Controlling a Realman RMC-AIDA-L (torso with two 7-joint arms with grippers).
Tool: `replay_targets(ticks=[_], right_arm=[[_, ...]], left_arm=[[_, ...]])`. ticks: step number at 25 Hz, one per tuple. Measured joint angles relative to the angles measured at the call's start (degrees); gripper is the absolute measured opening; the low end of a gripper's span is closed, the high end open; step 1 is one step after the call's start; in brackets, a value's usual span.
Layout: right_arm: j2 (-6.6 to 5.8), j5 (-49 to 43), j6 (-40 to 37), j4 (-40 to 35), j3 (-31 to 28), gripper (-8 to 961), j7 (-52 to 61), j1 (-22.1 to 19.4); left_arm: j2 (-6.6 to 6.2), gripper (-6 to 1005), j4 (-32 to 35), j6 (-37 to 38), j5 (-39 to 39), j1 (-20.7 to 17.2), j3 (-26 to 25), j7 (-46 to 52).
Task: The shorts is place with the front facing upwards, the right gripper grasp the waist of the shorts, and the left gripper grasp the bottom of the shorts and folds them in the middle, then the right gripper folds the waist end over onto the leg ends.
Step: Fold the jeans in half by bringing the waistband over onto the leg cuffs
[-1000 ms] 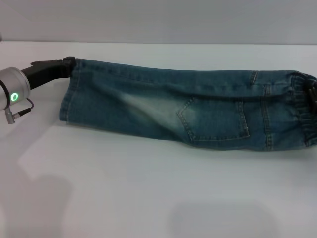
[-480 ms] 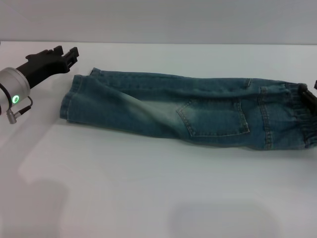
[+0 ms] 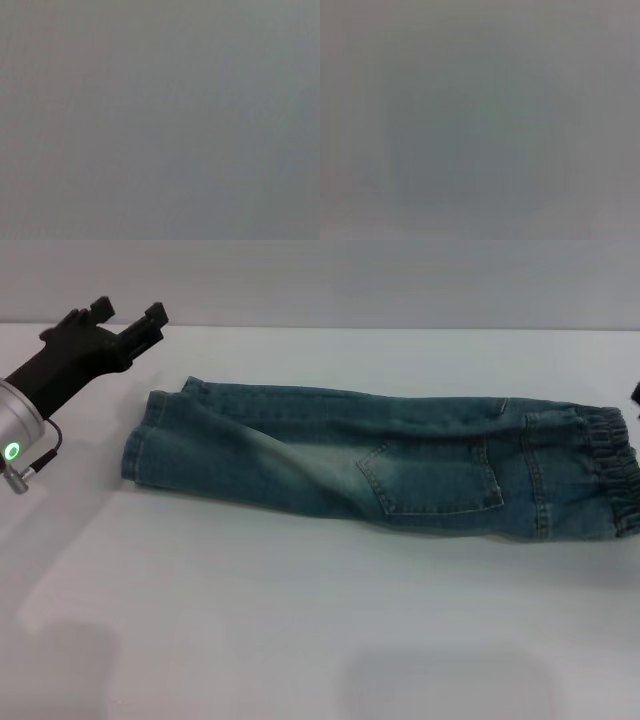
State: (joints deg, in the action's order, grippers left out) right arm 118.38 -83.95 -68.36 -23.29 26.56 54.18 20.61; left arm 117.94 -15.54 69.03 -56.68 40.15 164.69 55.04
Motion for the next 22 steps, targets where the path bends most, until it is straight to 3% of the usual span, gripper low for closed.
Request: replay_targets(ticks=[2,5,10,13,22], right_arm=[[-0.25,-0.6,-0.8,-2.2,0.9,644,4.7,-0.5],[-1.58,-4.6,-2.1,-6.0,3.5,660,15.7,-0.8],[-6.18,-16.9,-7.3,-13.0,7.9,660,38.0,1.0],[-7.96,-23.4,-9.9,-16.4,8.4,659,45.9,2.8],[-10.86,-45.7,-11.3,-24.9,8.5,659,58.5,9.9]], left_arm=[[0.0,825,1.4,3.5,-1.4,-1.3,0.0,-3.2],[0.0,829,3.3,6.5,-3.1,-2.8,0.0,-7.1],[0.01,833,6.9,11.1,-4.1,-5.0,-0.1,-13.6],[0.05,833,8.4,11.8,-4.1,-5.5,-0.2,-15.5],[0.19,832,9.7,11.7,-4.2,-5.9,-0.3,-16.2]])
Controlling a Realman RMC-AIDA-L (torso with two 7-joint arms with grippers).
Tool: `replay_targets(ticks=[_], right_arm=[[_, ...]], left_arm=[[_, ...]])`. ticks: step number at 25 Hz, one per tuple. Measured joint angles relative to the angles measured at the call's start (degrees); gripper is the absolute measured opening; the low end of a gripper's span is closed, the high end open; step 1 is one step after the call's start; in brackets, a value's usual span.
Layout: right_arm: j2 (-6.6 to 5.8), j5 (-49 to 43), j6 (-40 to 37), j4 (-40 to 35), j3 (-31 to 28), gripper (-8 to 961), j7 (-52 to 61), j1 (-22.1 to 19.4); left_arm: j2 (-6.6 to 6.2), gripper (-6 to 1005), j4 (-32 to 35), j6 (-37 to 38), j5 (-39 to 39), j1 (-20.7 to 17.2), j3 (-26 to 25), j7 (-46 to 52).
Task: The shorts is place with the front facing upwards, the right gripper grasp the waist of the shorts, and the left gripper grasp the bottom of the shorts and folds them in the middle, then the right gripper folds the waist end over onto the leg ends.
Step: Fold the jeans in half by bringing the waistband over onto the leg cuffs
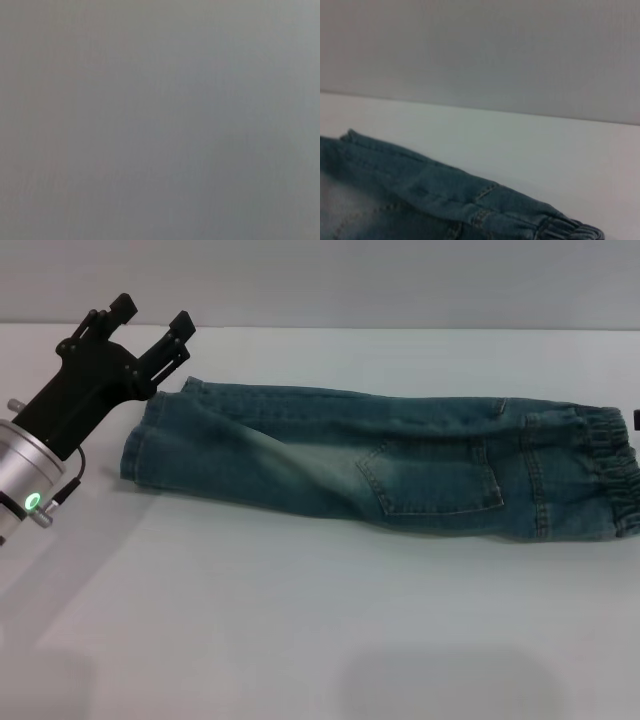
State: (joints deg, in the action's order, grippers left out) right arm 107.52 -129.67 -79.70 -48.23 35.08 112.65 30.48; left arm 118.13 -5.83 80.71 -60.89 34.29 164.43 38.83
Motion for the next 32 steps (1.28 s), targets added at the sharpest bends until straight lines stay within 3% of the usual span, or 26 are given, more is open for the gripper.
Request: replay_targets(ticks=[7,17,32], right_arm=[[-1.41,-10.5,-0.9,2.6,2.2,660,3.7,6.1],[-0.95,-17.5,-0.7,3.7,8.2,660,5.4,7.9],[2.42,-18.3,3.3,6.5,12.5,659,3.9,6.8]], left_arm=[[0.08,832,1.3,0.0,0.0,-0.3,0.0,-0.4],[0.09,831,2.8,-0.3,0.0,-1.4,-0.3,-2.7],[0.08,830,3.5,-0.2,0.2,-1.9,-0.8,-3.4]])
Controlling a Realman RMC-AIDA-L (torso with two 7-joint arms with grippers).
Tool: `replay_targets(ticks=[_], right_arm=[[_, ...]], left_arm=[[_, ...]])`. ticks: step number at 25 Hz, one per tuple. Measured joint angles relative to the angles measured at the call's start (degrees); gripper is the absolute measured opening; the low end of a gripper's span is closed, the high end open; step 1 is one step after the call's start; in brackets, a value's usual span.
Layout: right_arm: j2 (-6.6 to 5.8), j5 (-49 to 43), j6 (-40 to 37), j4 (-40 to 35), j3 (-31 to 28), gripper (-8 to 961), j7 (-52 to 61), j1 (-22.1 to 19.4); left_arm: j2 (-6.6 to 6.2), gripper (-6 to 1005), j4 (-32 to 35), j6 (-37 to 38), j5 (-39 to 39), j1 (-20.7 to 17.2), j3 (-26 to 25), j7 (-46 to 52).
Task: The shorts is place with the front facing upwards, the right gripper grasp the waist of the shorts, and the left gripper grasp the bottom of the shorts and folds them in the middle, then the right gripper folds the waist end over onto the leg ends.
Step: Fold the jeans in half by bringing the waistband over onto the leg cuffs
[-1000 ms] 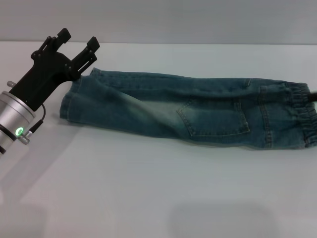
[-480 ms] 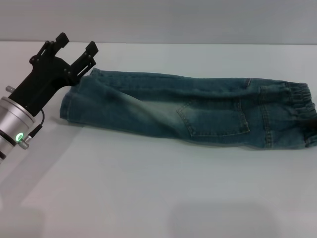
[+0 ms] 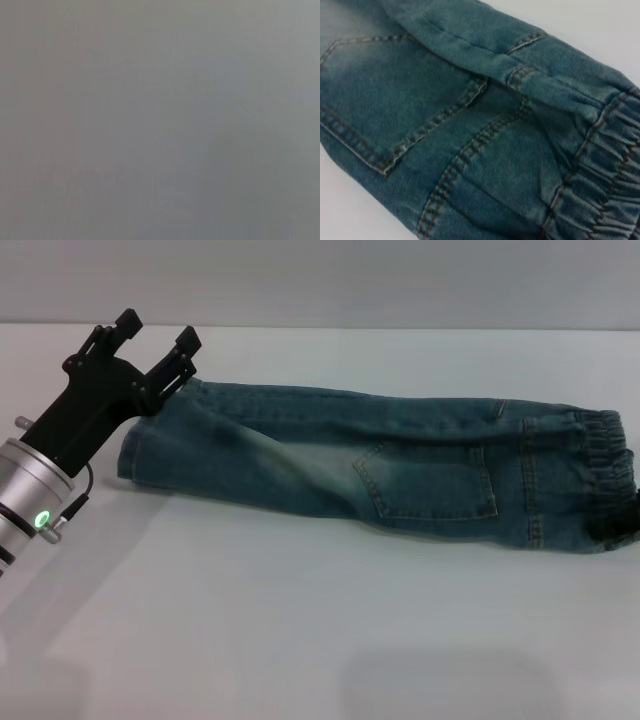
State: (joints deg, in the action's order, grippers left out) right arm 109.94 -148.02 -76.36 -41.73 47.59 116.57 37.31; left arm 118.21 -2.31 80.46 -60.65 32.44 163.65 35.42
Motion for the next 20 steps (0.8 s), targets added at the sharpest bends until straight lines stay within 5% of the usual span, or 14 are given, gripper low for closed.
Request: replay_targets(ticks=[20], right_arm=[[0.27,0.4,-2.5,-3.4,0.0,659,-0.1,0.4]], left_arm=[[0.0,829,0.8,0.0,-0.1,-1.4,0.0,0.0]])
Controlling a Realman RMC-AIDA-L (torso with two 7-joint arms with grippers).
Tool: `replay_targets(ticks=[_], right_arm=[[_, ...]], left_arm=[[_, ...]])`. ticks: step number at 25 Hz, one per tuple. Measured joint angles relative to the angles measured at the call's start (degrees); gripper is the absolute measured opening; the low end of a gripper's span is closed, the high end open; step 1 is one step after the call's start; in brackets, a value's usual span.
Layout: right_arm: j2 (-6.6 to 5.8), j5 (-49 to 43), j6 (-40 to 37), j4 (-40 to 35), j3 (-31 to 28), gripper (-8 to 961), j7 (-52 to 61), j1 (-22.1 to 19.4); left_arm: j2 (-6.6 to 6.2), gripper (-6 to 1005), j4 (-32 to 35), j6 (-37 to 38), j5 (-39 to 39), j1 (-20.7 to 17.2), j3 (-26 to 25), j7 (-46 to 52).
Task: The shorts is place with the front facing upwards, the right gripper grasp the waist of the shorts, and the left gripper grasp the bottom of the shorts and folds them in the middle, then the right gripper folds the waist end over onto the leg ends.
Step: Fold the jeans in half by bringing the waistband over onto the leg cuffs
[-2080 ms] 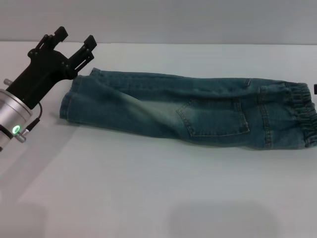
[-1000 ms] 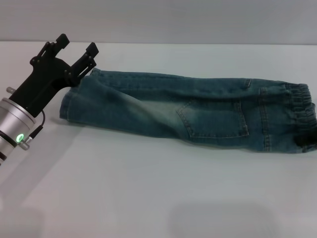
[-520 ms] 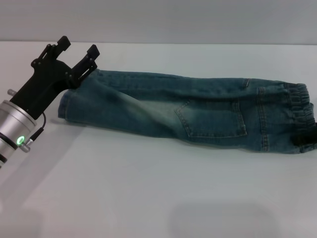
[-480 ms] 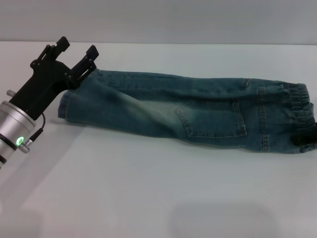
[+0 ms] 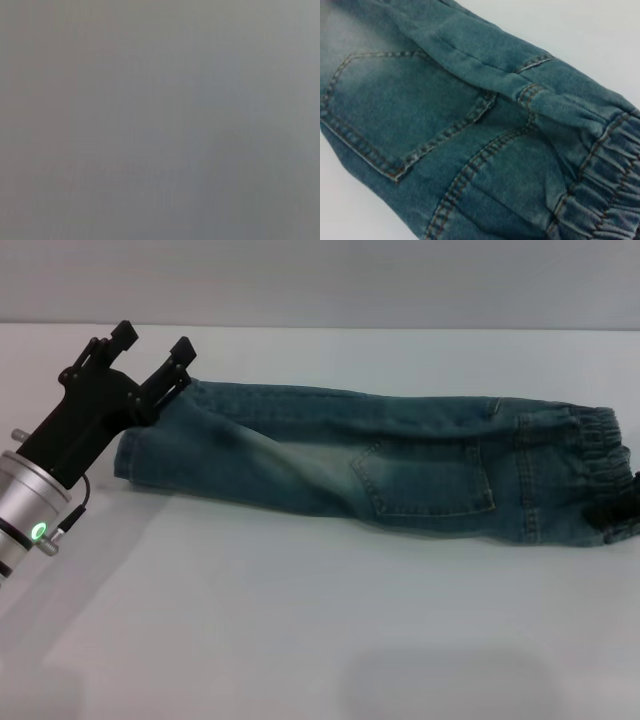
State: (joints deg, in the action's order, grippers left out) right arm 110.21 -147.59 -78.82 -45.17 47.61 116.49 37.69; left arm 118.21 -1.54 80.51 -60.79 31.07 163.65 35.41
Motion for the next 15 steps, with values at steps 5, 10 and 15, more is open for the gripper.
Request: replay_targets(ticks=[5,10,15], right_arm=[[1.17,0.6,0.0,-0.9,-0.1,652,-2.2,-0.7],[2.15,1.8,0.2,-1.8,0.1,581,-4.9,-1.8],[2.2,1.8,0.1,-1.6,0.1,494,-5.2,-1.8]], left_arm=[[0.0,829,0.0,0.0,0.0,-0.2,0.0,0.0],[0.0,829,0.0,0.0,0.0,-0.2,0.0,0.0],[0.0,829,0.0,0.0,0.0,-0.1,0.0,0.0]])
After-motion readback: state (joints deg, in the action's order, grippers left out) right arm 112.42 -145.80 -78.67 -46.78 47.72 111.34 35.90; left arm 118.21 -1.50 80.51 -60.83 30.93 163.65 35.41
